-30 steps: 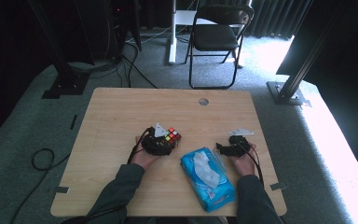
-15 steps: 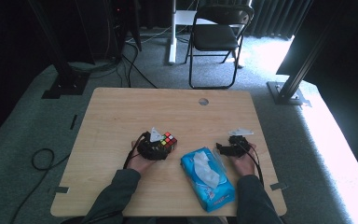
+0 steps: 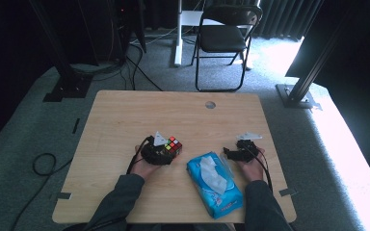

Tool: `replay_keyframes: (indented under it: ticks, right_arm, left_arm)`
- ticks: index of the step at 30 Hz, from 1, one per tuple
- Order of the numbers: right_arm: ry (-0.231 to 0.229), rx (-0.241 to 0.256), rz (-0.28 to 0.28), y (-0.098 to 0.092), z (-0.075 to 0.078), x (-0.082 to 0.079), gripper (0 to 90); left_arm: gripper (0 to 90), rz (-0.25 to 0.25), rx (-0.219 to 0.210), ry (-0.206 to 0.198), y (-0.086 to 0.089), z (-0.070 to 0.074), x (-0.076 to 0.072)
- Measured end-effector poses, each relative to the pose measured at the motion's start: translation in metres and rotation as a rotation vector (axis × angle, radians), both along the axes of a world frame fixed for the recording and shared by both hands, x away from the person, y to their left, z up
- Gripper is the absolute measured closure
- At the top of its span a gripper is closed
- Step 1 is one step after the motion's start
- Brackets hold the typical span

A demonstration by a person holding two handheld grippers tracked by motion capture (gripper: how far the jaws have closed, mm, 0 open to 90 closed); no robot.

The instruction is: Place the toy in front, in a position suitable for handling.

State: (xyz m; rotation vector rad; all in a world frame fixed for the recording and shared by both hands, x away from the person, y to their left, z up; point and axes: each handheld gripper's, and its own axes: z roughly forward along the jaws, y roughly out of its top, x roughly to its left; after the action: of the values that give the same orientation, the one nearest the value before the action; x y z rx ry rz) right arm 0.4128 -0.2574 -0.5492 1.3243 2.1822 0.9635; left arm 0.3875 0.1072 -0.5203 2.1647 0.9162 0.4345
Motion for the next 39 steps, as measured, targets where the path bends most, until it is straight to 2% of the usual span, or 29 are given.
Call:
replay_keyframes:
  ticks: [8, 10, 14, 21, 26, 28, 31, 39]
  right_arm:
    - [0.0, 0.0, 0.0, 0.0, 0.0, 0.0, 22.7]
    - [0.0, 0.0, 0.0, 0.0, 0.0, 0.0, 22.7]
    - [0.0, 0.0, 0.0, 0.0, 0.0, 0.0, 22.7]
    - [0.0, 0.0, 0.0, 0.0, 0.0, 0.0, 22.7]
    - [0.0, -0.001, -0.001, 0.0, 0.0, 0.0, 22.7]
    - [0.0, -0.001, -0.001, 0.0, 0.0, 0.0, 22.7]
    - [0.0, 0.0, -0.001, 0.0, 0.0, 0.0, 22.7]
    - [0.0, 0.0, -0.001, 0.0, 0.0, 0.0, 22.7]
  left_arm:
    - [34.0, 0.013, 0.015, -0.018, 0.003, 0.0, 0.004]
    - [33.3, 0.019, -0.002, -0.022, 0.004, 0.0, 0.004]
    - [24.6, 0.026, -0.034, -0.031, 0.007, 0.004, 0.003]
    - [24.1, 0.028, -0.07, -0.047, 0.014, 0.015, -0.003]
    - [28.5, 0.029, -0.11, -0.041, 0.021, 0.017, -0.009]
    - [31.0, 0.023, -0.095, -0.042, 0.023, 0.02, -0.011]
    - [32.8, 0.027, -0.124, -0.034, 0.028, 0.023, -0.012]
    - [36.3, 0.022, -0.162, -0.015, 0.037, 0.032, -0.015]
